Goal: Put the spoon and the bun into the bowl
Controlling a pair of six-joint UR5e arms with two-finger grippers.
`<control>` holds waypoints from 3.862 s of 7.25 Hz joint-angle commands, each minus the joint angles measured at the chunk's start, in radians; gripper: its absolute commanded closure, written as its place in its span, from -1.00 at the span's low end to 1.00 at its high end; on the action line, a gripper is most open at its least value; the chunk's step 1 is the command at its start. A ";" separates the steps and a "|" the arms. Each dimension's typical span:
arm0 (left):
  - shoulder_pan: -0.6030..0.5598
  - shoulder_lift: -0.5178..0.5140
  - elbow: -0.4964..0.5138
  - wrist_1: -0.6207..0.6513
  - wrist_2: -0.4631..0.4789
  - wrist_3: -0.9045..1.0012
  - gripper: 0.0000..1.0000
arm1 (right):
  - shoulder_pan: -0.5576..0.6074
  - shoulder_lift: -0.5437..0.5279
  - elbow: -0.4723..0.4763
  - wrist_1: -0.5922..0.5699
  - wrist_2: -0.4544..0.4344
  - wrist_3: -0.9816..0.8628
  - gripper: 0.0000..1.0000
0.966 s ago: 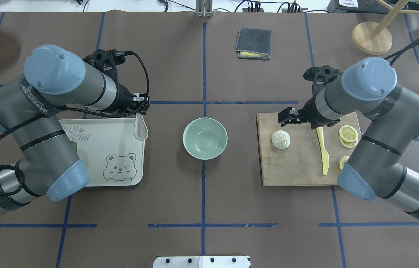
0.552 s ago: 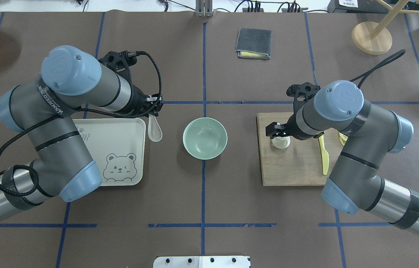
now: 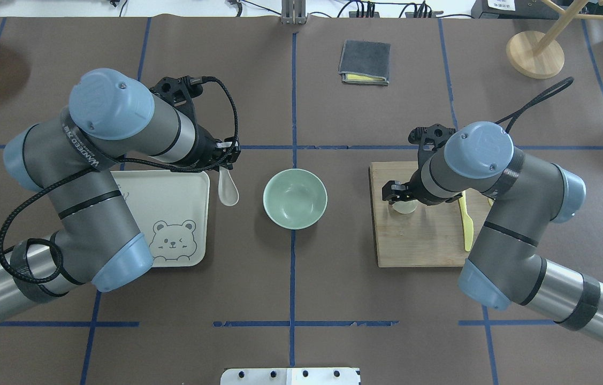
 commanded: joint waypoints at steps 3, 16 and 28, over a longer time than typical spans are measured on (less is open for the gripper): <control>0.035 -0.123 0.160 -0.108 0.004 -0.143 1.00 | 0.005 0.001 0.016 -0.003 0.006 -0.003 1.00; -0.132 0.016 -0.069 0.113 -0.004 0.228 -1.00 | 0.040 0.206 0.056 0.001 0.011 0.017 1.00; -0.471 0.324 -0.088 0.107 -0.105 0.918 -1.00 | -0.079 0.374 -0.053 -0.028 -0.074 0.040 -1.00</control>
